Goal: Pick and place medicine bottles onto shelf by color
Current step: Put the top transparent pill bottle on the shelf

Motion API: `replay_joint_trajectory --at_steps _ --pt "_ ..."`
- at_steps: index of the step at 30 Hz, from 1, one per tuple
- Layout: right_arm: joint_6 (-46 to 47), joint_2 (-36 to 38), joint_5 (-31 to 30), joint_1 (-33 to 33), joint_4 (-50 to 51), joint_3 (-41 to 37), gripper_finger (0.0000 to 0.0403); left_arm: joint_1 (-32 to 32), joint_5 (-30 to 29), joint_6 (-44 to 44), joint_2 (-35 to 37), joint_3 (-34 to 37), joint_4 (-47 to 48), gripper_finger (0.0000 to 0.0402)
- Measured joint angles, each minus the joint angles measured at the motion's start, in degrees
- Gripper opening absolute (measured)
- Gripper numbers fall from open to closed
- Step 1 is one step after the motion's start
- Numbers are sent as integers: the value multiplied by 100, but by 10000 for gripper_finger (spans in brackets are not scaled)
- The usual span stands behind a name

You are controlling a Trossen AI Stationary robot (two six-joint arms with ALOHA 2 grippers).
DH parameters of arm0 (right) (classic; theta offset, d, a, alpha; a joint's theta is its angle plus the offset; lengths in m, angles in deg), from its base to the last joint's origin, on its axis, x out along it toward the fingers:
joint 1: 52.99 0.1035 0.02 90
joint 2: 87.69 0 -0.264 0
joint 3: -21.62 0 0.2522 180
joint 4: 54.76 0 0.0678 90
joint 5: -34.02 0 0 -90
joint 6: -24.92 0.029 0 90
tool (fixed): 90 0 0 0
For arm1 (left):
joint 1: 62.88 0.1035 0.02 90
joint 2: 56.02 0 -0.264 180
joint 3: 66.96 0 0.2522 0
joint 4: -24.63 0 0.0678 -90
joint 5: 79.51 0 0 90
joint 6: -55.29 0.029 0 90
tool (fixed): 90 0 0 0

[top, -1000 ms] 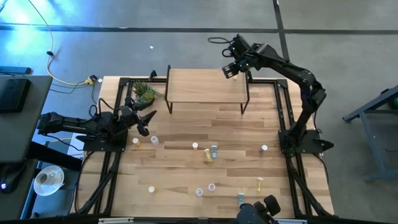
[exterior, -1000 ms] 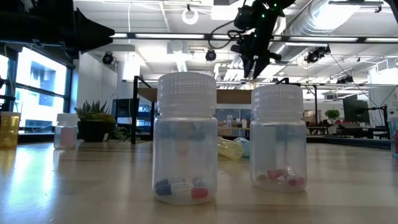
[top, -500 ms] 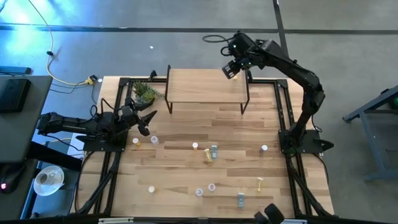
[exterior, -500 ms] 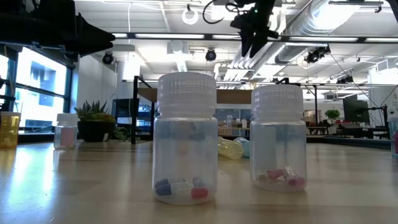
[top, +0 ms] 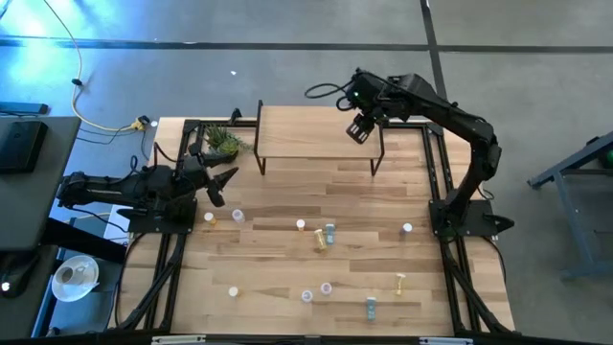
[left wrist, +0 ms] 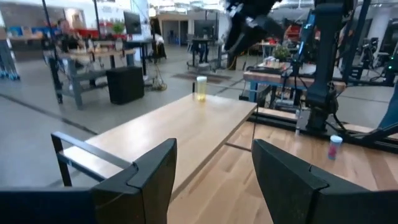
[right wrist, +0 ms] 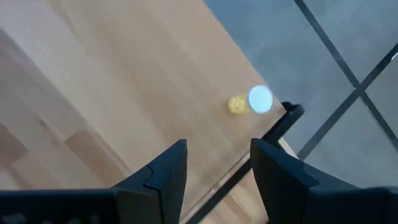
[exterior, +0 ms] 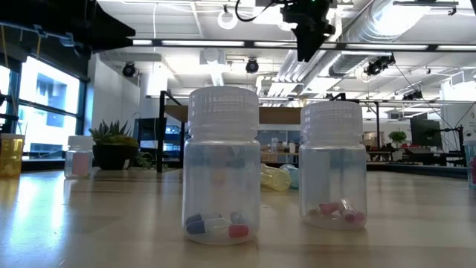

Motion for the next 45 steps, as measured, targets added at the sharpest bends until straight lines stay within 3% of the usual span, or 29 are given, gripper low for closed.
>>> replay_joint_trajectory --at_steps 11,23,30,37,45 --pt "341 438 -218 648 616 0 167 0 85 -825 -620 -1164 1779 201" --pt "605 510 -563 1597 813 -4 167 -2 1541 -1486 -1995 -2408 3707 201" --pt "595 510 -600 2010 810 -14 167 -4 1922 -1686 -2557 -2581 4653 201" --pt "937 903 -1227 2362 619 -1228 167 -9 1942 -1527 -2871 -2579 5221 201" --pt "1385 1772 -1233 2768 -454 -2875 167 -290 2067 -1123 -3124 -2578 5322 201"
